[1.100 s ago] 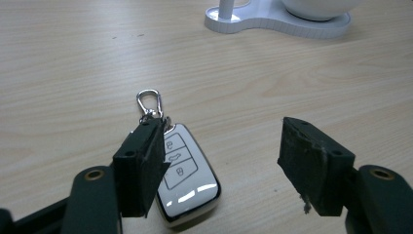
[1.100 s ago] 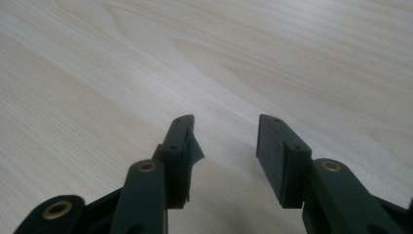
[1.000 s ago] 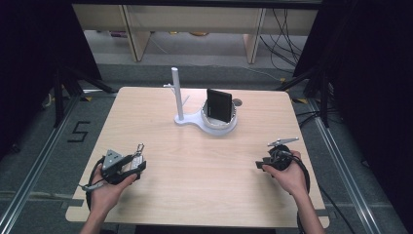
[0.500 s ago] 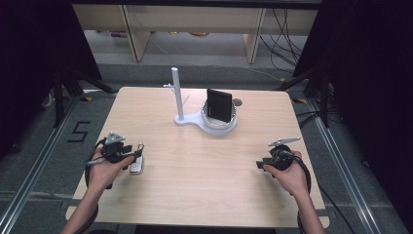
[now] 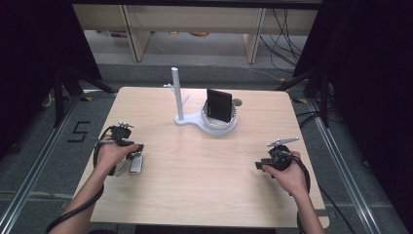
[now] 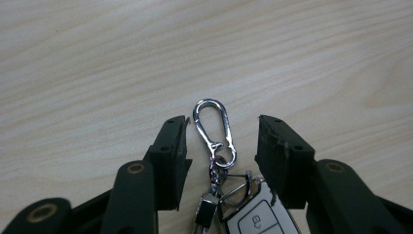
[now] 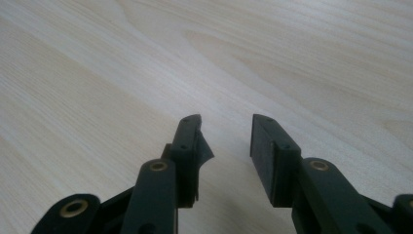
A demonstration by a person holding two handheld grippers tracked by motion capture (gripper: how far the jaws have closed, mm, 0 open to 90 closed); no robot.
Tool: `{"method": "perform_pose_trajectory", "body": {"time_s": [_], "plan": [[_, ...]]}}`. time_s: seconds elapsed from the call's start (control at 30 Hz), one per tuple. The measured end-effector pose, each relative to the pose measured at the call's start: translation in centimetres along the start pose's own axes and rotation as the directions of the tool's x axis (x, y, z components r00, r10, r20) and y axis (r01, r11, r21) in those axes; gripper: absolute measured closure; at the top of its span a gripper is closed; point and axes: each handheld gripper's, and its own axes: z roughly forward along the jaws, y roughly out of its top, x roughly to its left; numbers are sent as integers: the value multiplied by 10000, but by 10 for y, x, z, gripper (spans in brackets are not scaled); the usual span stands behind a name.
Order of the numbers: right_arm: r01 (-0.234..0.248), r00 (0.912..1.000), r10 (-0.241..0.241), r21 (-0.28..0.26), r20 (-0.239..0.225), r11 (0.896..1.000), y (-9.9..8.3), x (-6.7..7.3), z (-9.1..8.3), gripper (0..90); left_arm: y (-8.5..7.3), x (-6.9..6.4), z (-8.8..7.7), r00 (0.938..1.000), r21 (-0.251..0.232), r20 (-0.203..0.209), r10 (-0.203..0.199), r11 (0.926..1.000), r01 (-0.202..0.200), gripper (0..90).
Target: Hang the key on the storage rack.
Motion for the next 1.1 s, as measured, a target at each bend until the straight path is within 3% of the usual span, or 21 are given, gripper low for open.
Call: {"method": "perform_pose_trajectory", "body": {"time_s": [0.03,0.1,0.17,0.2,0.37,0.5,0.53,0.67,0.87,0.97,1.1], "plan": [[-61,10000,61,-106,-21,9999,0,0,1,649,2,1,1,10000,267,-8,26,9996,-26,540],[-39,10000,38,-94,-39,9999,0,1,1,648,3,1,7,9999,273,6,-153,9995,153,540],[-65,10000,64,-167,-50,9998,0,1,1,649,5,2,10,9996,586,-18,-265,9979,266,538],[-73,10000,72,-184,-53,9998,0,1,1,649,5,3,12,9997,544,-90,-241,9982,245,539],[-4,10000,5,83,-64,10000,-1,1,1,649,9,5,14,9995,1253,-260,-195,9919,226,546],[-26,10000,27,47,-79,10000,0,2,2,649,11,2,18,9991,1410,-218,-351,9893,378,560],[-64,9999,63,-136,-107,9999,-1,2,4,649,12,2,19,9994,1501,-224,-280,9882,311,565],[59,9999,-57,114,-143,9999,0,3,2,648,17,3,22,9998,1977,-153,114,9802,-81,571],[57,9999,-55,132,-162,9999,0,3,3,647,25,-3,24,9990,2635,-422,116,9647,0,585],[62,9998,-60,139,-170,9999,0,3,3,647,27,-5,25,9981,2740,-601,141,9617,29,604],[63,9998,-60,129,-178,9999,0,4,3,646,28,-9,25,9968,2771,-630,496,9604,-303,652]]}}
